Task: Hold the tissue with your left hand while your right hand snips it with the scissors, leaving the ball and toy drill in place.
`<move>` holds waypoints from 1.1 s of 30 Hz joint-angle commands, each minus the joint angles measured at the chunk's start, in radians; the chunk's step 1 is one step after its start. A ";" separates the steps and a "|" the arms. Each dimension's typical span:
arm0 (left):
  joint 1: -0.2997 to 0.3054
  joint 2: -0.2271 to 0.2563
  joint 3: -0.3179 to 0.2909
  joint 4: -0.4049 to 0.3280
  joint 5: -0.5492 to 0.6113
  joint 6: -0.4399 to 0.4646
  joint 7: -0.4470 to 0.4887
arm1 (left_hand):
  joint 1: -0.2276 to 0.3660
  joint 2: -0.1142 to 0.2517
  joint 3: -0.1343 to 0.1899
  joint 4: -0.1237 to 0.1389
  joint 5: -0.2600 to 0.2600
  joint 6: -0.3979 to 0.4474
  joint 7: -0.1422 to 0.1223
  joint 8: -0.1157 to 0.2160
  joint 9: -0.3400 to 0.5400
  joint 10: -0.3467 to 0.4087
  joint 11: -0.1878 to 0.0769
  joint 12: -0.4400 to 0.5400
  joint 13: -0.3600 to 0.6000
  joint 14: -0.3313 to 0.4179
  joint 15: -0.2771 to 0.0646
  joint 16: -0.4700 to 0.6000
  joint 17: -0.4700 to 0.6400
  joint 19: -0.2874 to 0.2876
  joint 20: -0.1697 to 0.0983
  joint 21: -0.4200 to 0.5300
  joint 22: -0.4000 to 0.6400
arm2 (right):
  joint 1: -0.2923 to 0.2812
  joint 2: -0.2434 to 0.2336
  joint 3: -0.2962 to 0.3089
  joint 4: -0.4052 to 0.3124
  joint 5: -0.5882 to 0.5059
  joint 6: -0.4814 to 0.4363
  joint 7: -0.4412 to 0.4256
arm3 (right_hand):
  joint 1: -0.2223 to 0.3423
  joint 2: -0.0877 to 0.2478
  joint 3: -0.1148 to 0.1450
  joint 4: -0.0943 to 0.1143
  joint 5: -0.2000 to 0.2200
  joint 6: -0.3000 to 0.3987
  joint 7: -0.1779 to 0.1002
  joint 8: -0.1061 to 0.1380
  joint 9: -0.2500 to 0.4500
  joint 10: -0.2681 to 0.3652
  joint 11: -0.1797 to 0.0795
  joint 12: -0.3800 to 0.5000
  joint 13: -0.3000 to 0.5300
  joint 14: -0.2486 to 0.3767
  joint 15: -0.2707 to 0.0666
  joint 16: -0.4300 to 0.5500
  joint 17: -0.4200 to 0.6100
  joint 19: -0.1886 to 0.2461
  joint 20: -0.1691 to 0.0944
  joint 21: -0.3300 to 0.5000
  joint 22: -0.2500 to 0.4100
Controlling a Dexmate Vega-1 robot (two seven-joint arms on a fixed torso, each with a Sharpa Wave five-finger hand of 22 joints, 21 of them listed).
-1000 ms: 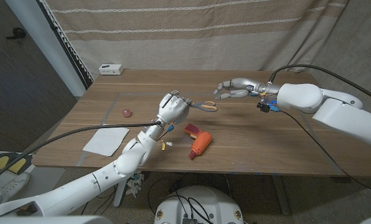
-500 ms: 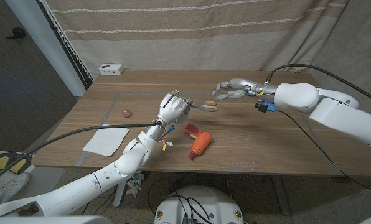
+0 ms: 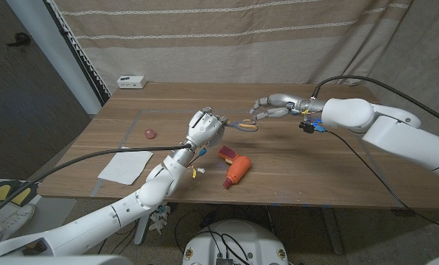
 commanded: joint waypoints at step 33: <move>-0.005 -0.006 0.010 0.014 -0.001 0.010 0.012 | 0.004 0.008 0.004 -0.001 -0.001 0.002 -0.005 -0.002 -0.003 0.013 0.000 0.005 0.004 0.009 0.000 -0.002 0.002 -0.002 -0.081 0.012 -0.002 | 0.044 0.019 -0.058 -0.050 -0.112 -0.136 -0.019 | 0.057 -0.008 0.017 -0.012 0.032 0.067 0.017 0.036 0.033 0.075 0.011 0.023 0.000 -0.037 0.009 0.005 0.000 0.030 -0.008 0.009 0.002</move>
